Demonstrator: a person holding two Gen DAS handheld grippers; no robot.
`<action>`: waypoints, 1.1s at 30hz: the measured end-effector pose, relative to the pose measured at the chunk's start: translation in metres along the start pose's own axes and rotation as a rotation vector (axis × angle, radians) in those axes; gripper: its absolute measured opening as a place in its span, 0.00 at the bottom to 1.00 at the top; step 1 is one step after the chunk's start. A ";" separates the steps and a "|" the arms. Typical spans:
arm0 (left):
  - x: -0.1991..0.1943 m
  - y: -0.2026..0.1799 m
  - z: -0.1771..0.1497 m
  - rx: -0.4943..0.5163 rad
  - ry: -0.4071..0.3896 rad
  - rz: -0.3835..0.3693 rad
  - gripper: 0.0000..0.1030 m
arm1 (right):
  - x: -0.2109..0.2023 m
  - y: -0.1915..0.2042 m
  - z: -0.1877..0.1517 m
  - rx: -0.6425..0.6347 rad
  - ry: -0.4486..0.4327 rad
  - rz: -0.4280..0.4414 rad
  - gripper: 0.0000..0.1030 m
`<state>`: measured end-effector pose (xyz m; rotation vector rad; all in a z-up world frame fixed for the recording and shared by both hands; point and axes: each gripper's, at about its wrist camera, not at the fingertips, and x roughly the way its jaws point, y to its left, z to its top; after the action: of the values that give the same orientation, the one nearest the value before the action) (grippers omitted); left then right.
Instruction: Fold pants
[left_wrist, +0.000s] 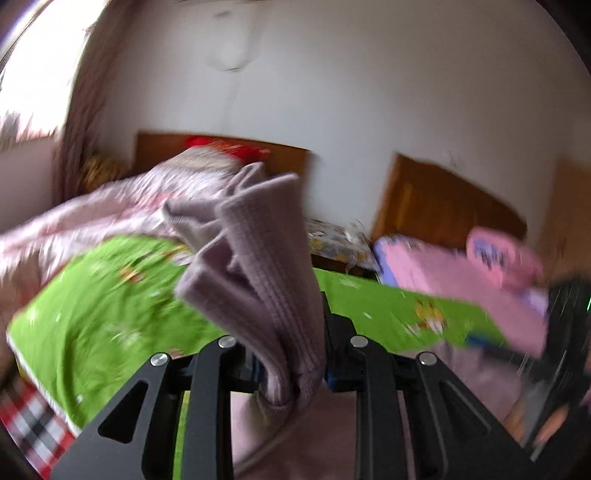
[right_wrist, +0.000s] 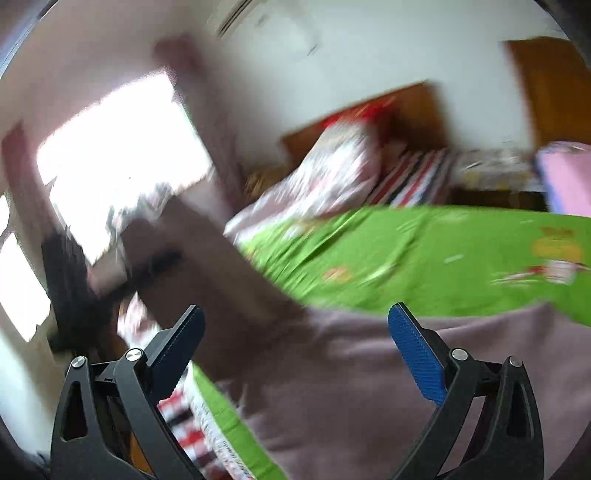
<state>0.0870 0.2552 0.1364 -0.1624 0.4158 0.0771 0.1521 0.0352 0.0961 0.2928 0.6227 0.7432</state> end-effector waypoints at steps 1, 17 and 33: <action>0.006 -0.027 -0.006 0.066 0.011 -0.001 0.24 | -0.028 -0.017 0.002 0.042 -0.060 -0.022 0.95; 0.015 -0.143 -0.119 0.406 0.186 -0.329 0.93 | -0.097 -0.126 -0.070 0.373 -0.026 -0.087 0.95; -0.012 0.029 -0.133 -0.031 0.206 0.014 0.98 | 0.021 -0.048 -0.105 0.285 0.423 0.002 0.96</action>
<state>0.0201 0.2606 0.0169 -0.1993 0.6213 0.0810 0.1247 0.0201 -0.0172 0.4016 1.1338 0.7230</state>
